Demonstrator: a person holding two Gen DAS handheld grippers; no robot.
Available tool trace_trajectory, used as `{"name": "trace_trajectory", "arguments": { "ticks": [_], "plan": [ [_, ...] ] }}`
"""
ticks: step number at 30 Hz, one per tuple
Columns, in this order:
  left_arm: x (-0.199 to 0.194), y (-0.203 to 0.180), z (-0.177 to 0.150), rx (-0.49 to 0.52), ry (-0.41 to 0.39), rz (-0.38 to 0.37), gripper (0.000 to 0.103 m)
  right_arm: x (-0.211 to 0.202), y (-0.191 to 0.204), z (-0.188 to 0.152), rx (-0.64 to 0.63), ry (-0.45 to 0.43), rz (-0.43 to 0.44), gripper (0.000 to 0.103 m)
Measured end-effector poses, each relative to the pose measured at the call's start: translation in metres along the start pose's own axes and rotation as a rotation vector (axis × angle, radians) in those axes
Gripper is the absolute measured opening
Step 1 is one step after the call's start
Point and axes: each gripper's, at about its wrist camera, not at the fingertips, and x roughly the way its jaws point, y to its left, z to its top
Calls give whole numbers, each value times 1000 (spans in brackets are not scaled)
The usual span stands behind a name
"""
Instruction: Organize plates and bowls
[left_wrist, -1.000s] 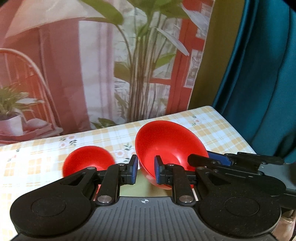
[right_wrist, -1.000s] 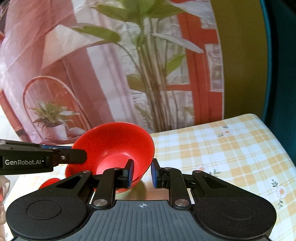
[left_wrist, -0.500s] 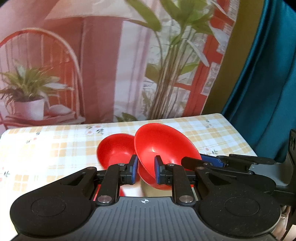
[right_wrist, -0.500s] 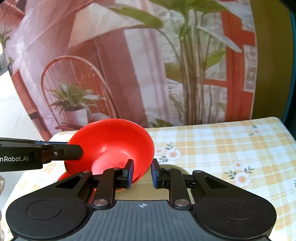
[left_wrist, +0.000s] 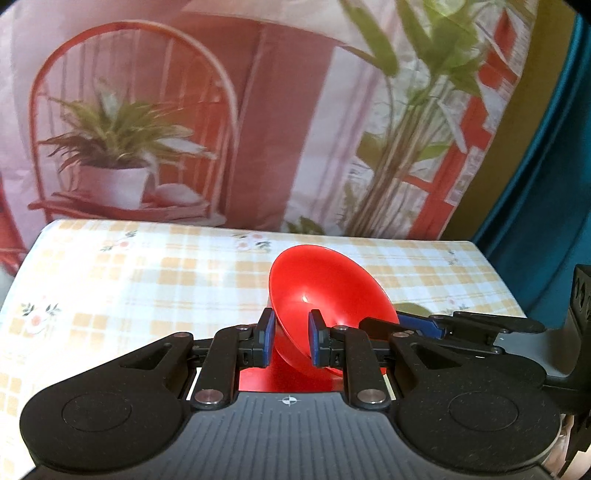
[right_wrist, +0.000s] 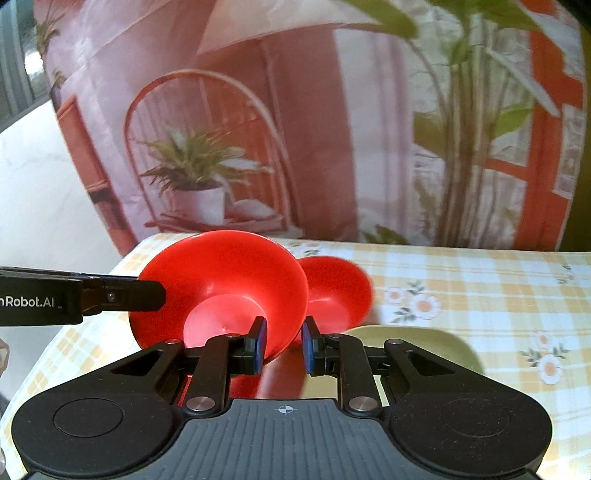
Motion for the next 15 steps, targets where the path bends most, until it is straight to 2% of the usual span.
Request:
{"name": "trace_trajectory", "arguments": {
  "ticks": [7,15],
  "plan": [
    [2,26,-17,-34,28,33,20,15,21,-6,-40,32,16,20],
    [13,35,-32,-32,54,52,20,25,30,-19,-88,61,4,20]
  ]
}}
